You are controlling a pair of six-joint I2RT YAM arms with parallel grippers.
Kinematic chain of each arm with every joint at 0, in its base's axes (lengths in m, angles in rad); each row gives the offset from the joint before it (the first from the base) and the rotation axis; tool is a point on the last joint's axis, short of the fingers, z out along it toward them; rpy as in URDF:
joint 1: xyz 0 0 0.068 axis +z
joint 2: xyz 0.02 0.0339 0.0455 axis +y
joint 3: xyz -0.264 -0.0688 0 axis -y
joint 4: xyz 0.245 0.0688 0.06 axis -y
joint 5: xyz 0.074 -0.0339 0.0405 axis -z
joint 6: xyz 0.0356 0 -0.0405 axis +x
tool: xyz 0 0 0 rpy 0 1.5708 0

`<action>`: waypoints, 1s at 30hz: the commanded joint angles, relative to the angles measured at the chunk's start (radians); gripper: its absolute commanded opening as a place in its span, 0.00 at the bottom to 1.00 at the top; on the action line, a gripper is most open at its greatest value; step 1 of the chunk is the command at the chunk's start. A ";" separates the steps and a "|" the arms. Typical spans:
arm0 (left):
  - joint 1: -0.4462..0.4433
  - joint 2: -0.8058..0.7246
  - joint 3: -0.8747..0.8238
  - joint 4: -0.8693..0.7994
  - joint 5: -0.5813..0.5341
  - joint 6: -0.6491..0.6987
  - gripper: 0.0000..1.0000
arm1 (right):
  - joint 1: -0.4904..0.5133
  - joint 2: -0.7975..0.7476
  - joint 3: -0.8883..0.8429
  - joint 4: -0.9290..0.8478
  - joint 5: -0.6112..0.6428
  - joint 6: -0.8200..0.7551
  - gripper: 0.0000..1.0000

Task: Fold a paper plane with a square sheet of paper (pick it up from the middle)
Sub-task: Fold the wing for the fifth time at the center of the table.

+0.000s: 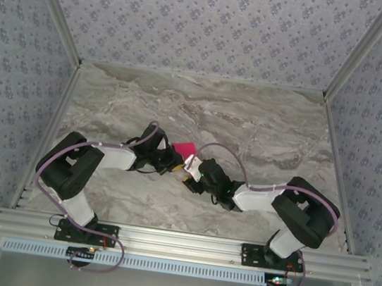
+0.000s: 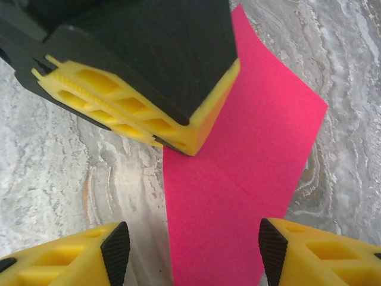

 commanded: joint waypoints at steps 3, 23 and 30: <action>-0.009 -0.037 0.032 -0.025 -0.006 0.007 0.08 | 0.011 0.061 0.004 0.138 0.070 -0.096 0.56; 0.003 -0.084 0.034 -0.057 -0.010 0.000 0.14 | 0.023 0.147 0.012 0.219 0.119 -0.140 0.14; 0.114 -0.183 0.026 -0.179 -0.014 0.058 0.40 | 0.005 0.095 0.011 0.145 0.013 -0.062 0.09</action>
